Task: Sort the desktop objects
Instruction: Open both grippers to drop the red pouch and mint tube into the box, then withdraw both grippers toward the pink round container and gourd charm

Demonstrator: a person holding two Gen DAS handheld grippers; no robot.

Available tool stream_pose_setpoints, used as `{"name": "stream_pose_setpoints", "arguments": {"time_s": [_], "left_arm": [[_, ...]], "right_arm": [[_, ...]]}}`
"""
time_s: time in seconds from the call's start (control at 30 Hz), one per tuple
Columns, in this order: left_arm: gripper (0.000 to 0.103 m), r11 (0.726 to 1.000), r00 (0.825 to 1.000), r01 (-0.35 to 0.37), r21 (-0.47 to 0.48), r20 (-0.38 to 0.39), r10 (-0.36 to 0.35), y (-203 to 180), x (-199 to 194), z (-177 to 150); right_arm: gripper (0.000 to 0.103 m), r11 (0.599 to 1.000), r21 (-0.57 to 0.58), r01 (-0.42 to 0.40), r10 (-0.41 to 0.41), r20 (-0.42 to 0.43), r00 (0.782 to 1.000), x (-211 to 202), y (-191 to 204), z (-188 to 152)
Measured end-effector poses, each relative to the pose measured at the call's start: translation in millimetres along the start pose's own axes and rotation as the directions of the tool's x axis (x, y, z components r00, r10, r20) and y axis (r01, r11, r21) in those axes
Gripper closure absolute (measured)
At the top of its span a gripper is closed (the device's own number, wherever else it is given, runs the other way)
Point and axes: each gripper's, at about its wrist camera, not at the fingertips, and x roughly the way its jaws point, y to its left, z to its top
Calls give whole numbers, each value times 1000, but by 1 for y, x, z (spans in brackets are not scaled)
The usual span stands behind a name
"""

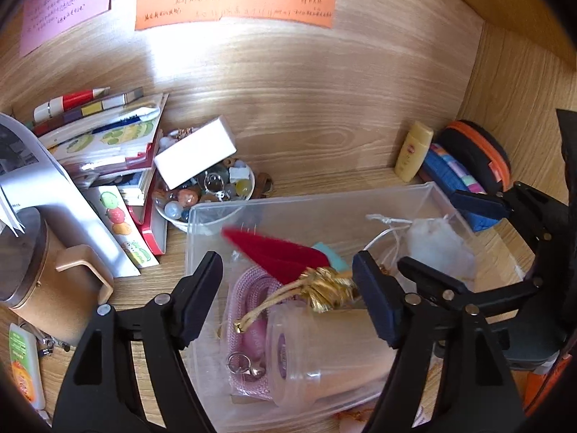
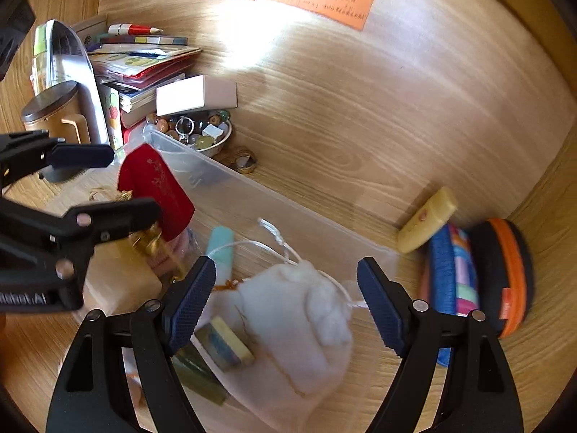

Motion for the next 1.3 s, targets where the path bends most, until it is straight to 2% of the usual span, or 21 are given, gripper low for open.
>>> {"name": "stream_pose_setpoints", "arguments": {"time_s": [0.1,0.23,0.3,0.43,0.5,0.7,0.97,1.3], "left_arm": [[20,1000,1000,-17,0,6,17,0,-4,0],[19,1000,1000,5,5,19,-5,-2,-17,1],[13,1000,999,-1,22,38,0,-6,-28,-2],[12,998,998,-13,57,68,9,-13,-49,-10],[7,997,997,-24,67,78,19,-16,-59,-15],[6,997,994,-43,67,106,36,-16,-83,-30],[5,993,992,-100,66,84,94,0,-95,-59],[5,994,995,-104,26,-10,104,27,-87,-101]], "right_arm": [[25,1000,11,21,-21,10,1000,-14,-2,-4],[22,998,18,56,-56,32,998,-32,-4,-10],[19,998,33,47,-49,47,998,-43,-4,-13],[19,998,54,25,-29,74,997,-58,0,-19],[19,998,63,12,-17,79,997,-64,4,-23],[19,998,59,-6,0,95,995,-78,18,-37],[17,996,60,-71,65,103,993,-89,45,-59],[17,982,68,-176,174,42,984,-74,85,-81]]}}
